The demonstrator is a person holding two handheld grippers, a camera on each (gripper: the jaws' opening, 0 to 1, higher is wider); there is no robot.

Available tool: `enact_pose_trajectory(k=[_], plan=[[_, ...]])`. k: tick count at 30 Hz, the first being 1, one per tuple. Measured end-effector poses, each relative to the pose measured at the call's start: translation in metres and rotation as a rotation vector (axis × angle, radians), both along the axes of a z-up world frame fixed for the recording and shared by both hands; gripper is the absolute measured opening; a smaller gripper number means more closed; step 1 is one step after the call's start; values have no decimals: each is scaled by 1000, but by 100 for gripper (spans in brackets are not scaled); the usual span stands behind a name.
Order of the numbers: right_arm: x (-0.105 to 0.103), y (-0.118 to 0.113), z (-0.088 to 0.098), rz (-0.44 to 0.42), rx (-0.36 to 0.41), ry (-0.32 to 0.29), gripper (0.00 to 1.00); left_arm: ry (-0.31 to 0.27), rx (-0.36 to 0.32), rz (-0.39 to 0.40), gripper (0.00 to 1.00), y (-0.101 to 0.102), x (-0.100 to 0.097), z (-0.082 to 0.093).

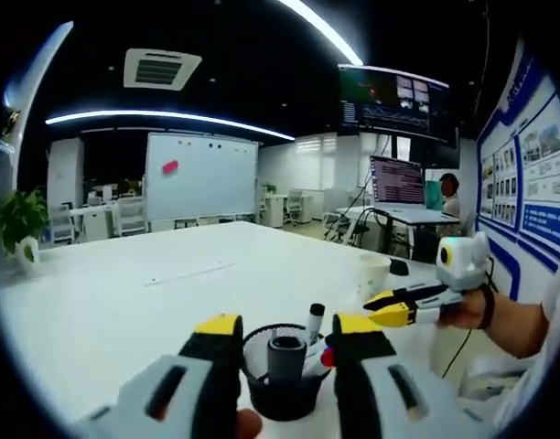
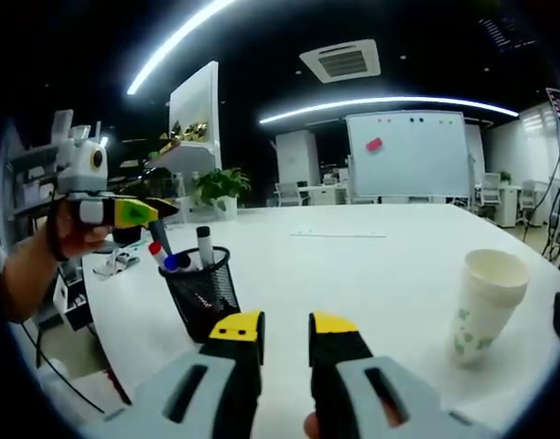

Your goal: Place the scattered laser pointers and whiteboard markers into the pen holder and stack the scattered paper cups together

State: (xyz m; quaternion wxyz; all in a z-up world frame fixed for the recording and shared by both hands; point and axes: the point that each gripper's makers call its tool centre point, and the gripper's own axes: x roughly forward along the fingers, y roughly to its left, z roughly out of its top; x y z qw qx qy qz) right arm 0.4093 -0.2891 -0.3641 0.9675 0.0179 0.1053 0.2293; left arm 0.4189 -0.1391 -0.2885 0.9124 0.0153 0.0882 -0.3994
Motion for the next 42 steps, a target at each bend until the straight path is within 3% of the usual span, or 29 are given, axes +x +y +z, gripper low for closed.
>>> enact_pose_trajectory(k=[21,42], plan=[[0,2,4,4,10,-11,20,-5,23,-3,43,15,-22,-1],[1,1,2,9,-7,-5,20,19,48,52,43,42,-37,-24]])
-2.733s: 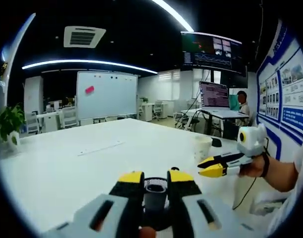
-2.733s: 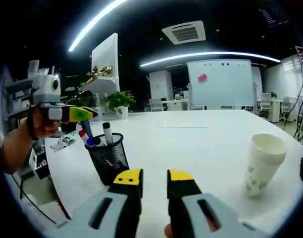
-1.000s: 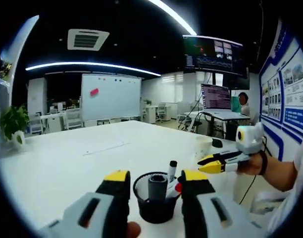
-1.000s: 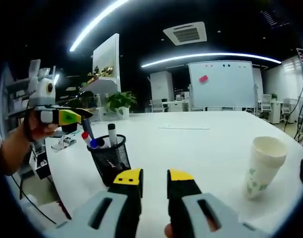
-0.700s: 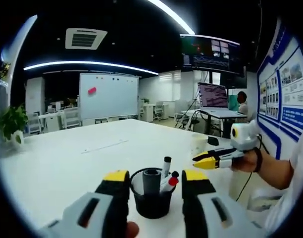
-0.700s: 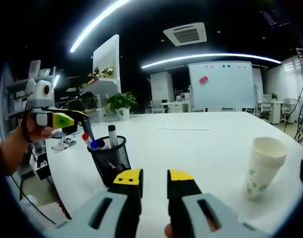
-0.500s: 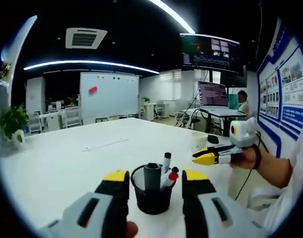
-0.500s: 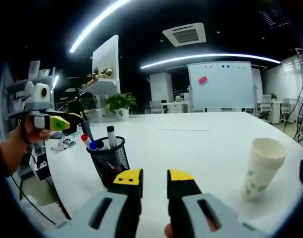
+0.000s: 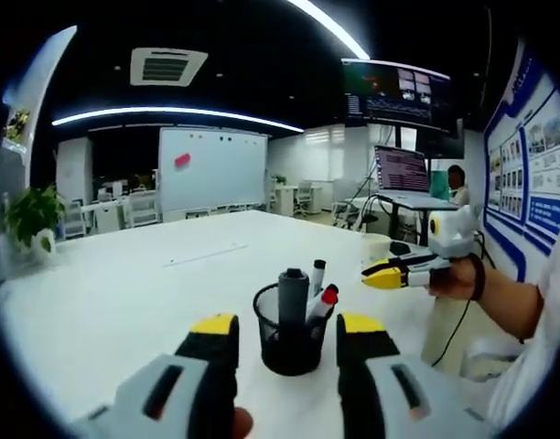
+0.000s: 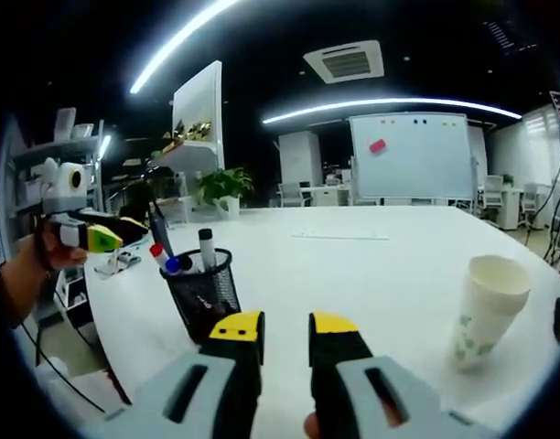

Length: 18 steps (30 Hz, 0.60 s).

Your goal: Place the scattered laser pointers and whiteboard markers into the pen holder and stack the scattered paper cups together

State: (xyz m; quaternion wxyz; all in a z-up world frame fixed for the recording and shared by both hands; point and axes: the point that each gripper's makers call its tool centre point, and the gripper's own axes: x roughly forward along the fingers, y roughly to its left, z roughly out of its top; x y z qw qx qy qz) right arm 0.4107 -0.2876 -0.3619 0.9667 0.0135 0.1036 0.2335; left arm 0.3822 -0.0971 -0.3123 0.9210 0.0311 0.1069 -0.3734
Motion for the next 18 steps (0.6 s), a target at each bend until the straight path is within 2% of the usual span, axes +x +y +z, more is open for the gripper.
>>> enact_pose_trajectory(k=[18], plan=[[2,-1,-1,1,-3,1,20,33,27,30,43,16,-8,-24]])
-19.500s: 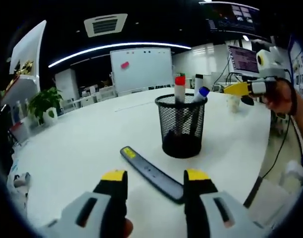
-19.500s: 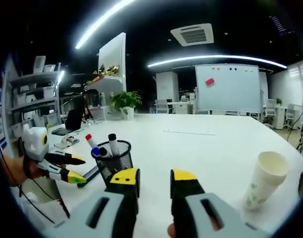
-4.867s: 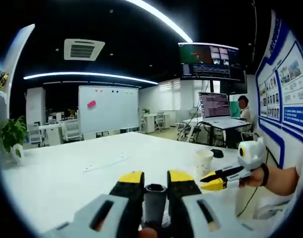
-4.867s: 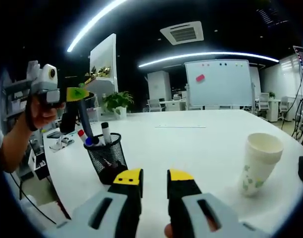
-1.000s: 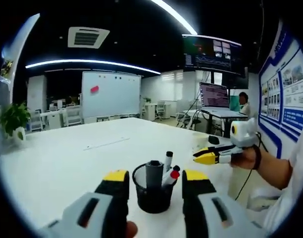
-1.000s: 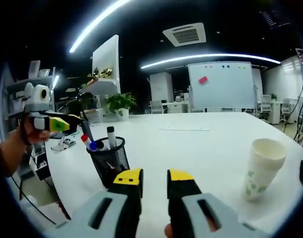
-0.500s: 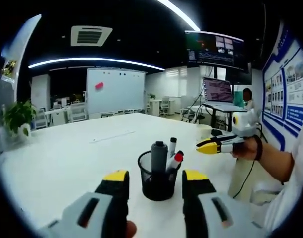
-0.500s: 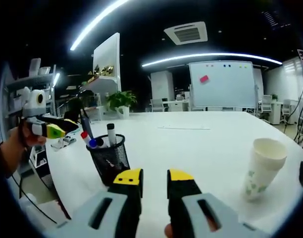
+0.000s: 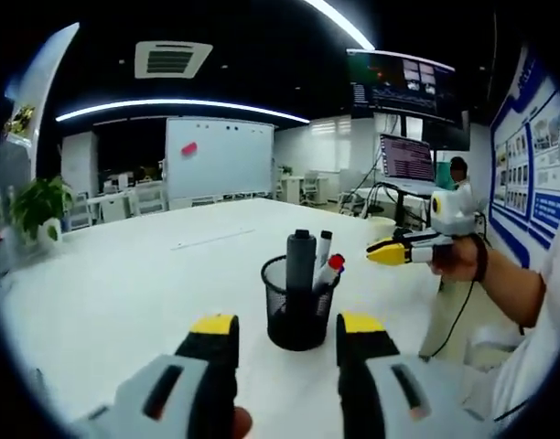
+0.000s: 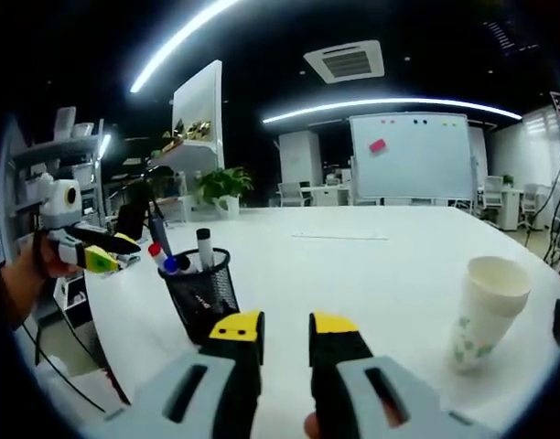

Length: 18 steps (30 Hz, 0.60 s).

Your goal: Place the scattered laser pointers and whiteboard markers into the pen holder and stack the scattered paper cups together

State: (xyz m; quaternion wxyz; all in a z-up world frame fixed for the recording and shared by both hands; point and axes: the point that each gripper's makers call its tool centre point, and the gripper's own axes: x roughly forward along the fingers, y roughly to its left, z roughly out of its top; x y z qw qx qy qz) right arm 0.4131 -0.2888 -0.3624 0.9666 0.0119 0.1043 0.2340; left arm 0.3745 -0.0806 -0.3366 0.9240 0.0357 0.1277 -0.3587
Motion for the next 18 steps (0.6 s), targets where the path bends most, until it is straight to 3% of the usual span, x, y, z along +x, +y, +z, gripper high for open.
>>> enact_pose_trajectory(k=[11,18], plan=[[1,-2,5,-5,-1,-20,21,9,0,-2,43,0,-1,-5],[1,-4,20,10,20,-86,23,12,3,-13,43,-2,-3,-6]])
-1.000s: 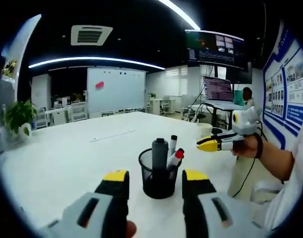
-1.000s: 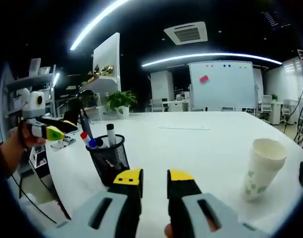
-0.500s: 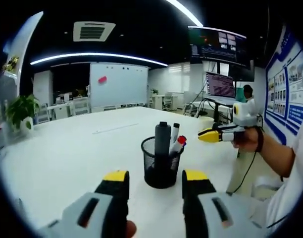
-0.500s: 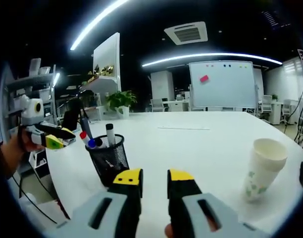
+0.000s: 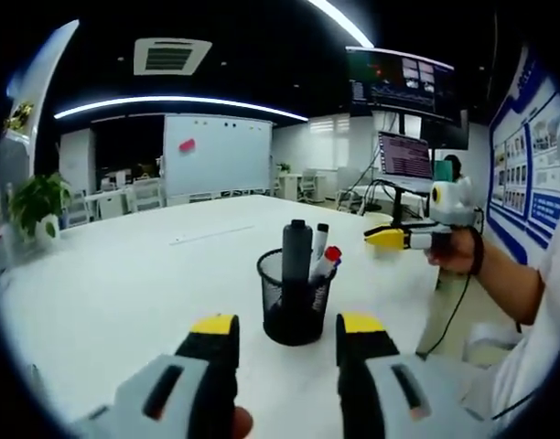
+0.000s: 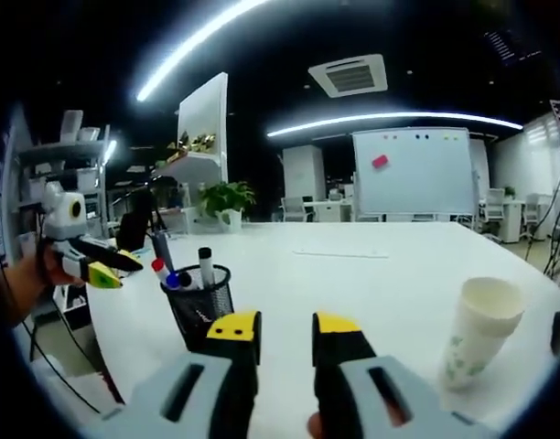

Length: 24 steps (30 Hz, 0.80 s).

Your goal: Place the scattered laser pointers and whiteboard markers into the pen holder and stack the scattered paper cups together

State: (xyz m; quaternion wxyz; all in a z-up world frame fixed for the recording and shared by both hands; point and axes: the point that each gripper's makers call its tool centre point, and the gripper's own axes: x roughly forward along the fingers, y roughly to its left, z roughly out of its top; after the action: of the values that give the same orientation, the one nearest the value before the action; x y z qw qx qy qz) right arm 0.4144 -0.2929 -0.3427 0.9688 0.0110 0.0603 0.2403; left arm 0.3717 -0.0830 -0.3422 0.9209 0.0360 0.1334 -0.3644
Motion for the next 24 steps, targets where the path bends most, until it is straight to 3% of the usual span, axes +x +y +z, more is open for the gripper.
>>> enact_pose_trajectory(k=[9,11,13,24], plan=[[2,-10,4,-17,-11,-20,24,-8,0,-12,43,-5,-1,2],[0,-8,14,5,6,-72,26,-8,1,-14,43,-6,-2,2],[-2,-8,15,7,14,-80,29,-5,-3,-14,43,-6,-3,1],[4,-14,20,-10,-68,-135,30,-5,9,-19,43,-2,-3,-1]])
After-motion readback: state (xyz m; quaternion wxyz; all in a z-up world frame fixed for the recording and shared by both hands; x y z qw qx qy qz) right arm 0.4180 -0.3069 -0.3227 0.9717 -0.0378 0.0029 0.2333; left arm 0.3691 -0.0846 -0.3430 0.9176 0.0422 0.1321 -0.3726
